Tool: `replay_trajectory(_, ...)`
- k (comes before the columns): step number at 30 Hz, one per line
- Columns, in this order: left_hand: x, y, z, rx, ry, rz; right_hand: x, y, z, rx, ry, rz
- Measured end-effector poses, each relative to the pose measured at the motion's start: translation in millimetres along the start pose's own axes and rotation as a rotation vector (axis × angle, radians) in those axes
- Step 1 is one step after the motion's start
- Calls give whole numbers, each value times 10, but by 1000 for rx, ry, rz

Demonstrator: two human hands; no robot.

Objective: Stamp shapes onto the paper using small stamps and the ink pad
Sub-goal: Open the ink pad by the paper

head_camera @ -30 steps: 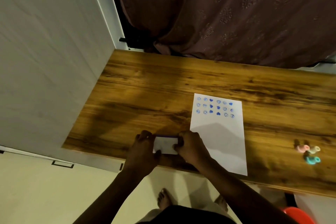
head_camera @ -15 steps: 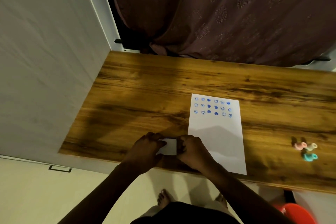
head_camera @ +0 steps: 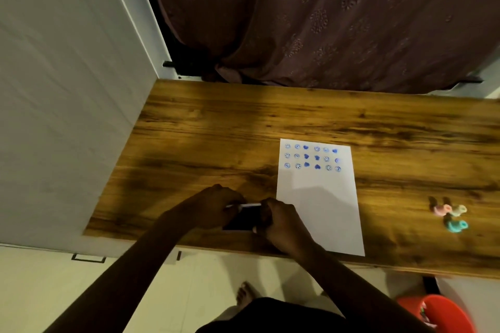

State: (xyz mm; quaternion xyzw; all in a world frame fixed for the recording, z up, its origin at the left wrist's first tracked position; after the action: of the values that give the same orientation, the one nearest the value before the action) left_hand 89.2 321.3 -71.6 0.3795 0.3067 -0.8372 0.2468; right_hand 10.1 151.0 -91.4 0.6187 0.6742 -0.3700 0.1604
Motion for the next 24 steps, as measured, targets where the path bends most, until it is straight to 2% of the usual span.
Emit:
replay_trajectory(5,-9,112,-92,-21,-64,103,28,-9,18,12,4,11)
replay_trajectory(13,90,290,-256,-29,-78,152,68,-40,25,24,-11,21)
replay_trajectory(18,114,330,-265,66,65,190,76,-69,24,36,14,35)
replay_trajectory(24,116,348,-330,-55,144,173,76,-103,31,41,14,78)
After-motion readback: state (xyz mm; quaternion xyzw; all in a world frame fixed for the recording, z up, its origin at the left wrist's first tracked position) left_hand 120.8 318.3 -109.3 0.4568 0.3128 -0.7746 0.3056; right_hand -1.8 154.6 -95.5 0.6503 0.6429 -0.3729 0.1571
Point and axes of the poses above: each hand's wrist, its own y-axis towards the middle knuckle, its own x-axis out of the palm, z = x × y, the point moved 5 cm from there along y, towards the middle knuckle, and after that the axes turned 2 degrees about z, right-handed, at the moved point
